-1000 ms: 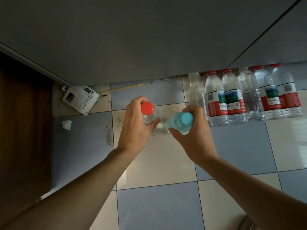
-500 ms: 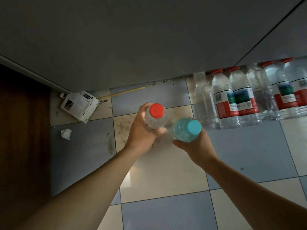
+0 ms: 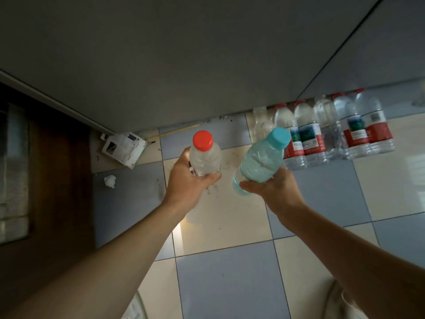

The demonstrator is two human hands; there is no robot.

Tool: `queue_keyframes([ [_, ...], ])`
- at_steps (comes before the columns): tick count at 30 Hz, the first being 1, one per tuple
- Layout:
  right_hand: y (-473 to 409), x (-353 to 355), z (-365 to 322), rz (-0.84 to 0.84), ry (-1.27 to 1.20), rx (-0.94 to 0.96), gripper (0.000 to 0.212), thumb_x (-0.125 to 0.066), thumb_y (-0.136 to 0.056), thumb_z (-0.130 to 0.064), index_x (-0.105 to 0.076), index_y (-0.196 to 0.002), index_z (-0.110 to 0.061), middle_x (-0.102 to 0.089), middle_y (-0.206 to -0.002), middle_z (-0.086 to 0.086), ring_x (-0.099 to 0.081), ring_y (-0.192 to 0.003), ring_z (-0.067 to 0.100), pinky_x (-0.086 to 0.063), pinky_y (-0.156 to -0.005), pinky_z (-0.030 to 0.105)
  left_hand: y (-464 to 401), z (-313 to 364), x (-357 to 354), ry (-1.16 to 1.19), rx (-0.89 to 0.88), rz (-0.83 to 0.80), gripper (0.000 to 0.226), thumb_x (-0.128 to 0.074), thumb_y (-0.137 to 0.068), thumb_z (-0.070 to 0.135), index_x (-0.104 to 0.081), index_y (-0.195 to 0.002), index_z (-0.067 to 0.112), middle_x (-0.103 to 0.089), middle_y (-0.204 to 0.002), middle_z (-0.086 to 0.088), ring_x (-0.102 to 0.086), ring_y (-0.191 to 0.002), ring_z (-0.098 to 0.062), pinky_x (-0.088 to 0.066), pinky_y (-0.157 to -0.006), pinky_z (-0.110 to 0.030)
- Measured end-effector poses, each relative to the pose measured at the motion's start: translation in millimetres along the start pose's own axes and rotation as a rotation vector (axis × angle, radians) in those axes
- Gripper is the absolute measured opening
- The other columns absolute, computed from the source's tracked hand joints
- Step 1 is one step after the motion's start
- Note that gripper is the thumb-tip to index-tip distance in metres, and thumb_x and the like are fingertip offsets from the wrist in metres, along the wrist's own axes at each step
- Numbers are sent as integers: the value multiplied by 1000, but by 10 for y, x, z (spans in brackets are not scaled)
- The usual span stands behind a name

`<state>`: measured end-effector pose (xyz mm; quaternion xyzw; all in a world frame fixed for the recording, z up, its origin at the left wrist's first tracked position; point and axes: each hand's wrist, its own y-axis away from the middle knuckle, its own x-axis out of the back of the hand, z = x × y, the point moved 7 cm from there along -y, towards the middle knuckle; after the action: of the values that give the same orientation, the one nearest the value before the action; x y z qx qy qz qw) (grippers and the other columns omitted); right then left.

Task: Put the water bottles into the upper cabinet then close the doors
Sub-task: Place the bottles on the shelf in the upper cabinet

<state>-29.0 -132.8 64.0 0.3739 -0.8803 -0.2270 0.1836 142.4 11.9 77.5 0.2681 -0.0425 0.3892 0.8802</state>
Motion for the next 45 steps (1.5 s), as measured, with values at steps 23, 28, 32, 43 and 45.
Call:
queue_keyframes([
  [23,2729,1602,-5272,-43,127,374,52,-91,-65,-26,-68,-111,-27,-67,-117,3,-71,-98,10,-60,-86,33,2356,5343,1082,26,-347,-46,58,-92,-69,18,-64,-120,22,-73,-109,10,-69,-102,-4,-54,-86,-17],
  [28,3318,1897,-6166,-64,89,488,53,-93,-67,-22,-68,-113,-24,-73,-113,-4,-72,-98,5,-56,-79,16,2819,6310,1346,25,-453,-46,57,-93,-68,29,-65,-118,28,-74,-109,14,-70,-101,-3,-54,-81,-13],
  [32,3741,2180,-7272,-72,95,622,47,-91,-70,-25,-70,-113,-26,-76,-105,-15,-71,-99,3,-55,-78,13,3184,7469,1613,53,-578,64,47,-91,-63,38,-68,-104,44,-75,-104,17,-71,-95,-2,-53,-74,-11],
  [43,4595,2766,-10155,-51,3,955,51,-90,-66,-38,-69,-111,-26,-76,-105,-11,-71,-99,5,-56,-94,38,3800,10152,2494,276,-749,365,51,-86,-56,58,-70,-101,39,-74,-95,18,-72,-86,-3,-58,-83,-34],
  [45,4684,2747,-10616,-32,-24,998,50,-89,-68,-36,-69,-112,-24,-76,-106,-8,-71,-100,8,-55,-96,42,3809,10572,2714,295,-788,378,46,-86,-62,51,-70,-102,36,-75,-94,18,-72,-87,-4,-59,-84,-37],
])
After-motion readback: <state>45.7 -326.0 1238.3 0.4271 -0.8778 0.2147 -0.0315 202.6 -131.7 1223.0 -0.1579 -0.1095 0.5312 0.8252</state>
